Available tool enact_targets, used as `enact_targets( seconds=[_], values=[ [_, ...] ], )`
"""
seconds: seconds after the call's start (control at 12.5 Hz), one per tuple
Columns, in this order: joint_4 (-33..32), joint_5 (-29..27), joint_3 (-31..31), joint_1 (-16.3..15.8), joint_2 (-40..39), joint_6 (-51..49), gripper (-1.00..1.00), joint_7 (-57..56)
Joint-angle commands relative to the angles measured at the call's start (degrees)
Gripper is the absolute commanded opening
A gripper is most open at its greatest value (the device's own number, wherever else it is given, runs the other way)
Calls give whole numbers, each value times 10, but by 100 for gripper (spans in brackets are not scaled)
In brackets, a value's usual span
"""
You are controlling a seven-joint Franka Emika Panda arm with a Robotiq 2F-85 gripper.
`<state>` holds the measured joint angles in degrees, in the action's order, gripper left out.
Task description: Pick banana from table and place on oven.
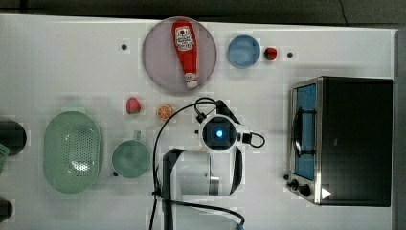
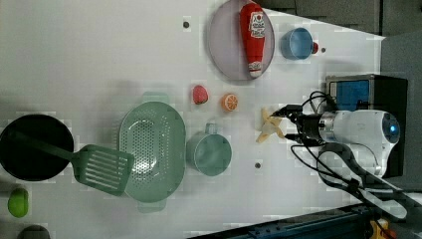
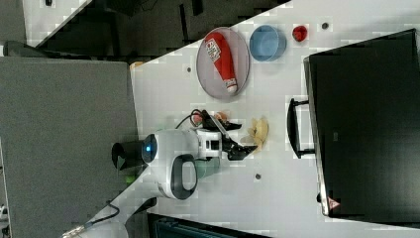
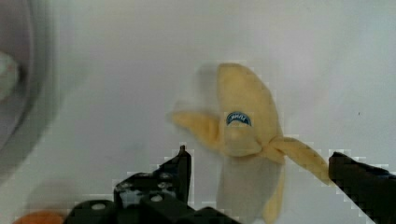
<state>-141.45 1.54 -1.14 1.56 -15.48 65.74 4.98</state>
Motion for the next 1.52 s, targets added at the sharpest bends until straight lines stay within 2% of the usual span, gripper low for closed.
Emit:
enact_targets(
  seconds=[0.08, 0.16, 0.56, 0.64, 0.72, 0.96, 1.12, 1.28, 1.52],
  values=[
    [-10, -5, 6, 1, -23, 33, 100, 10],
    [-10, -5, 6, 1, -30, 35, 92, 10],
    [-9, -5, 7, 0, -33, 44, -27, 10],
    [-8, -5, 7, 0, -33, 45, -48, 10],
    [-7, -5, 7, 0, -33, 45, -58, 10],
    [7, -5, 7, 0, -8, 44, -58, 10],
    [15, -5, 7, 0, 47, 19, -58, 10],
    [36, -5, 7, -2, 120, -69, -58, 10],
    [104, -5, 8, -3, 221, -272, -58, 10]
  ],
)
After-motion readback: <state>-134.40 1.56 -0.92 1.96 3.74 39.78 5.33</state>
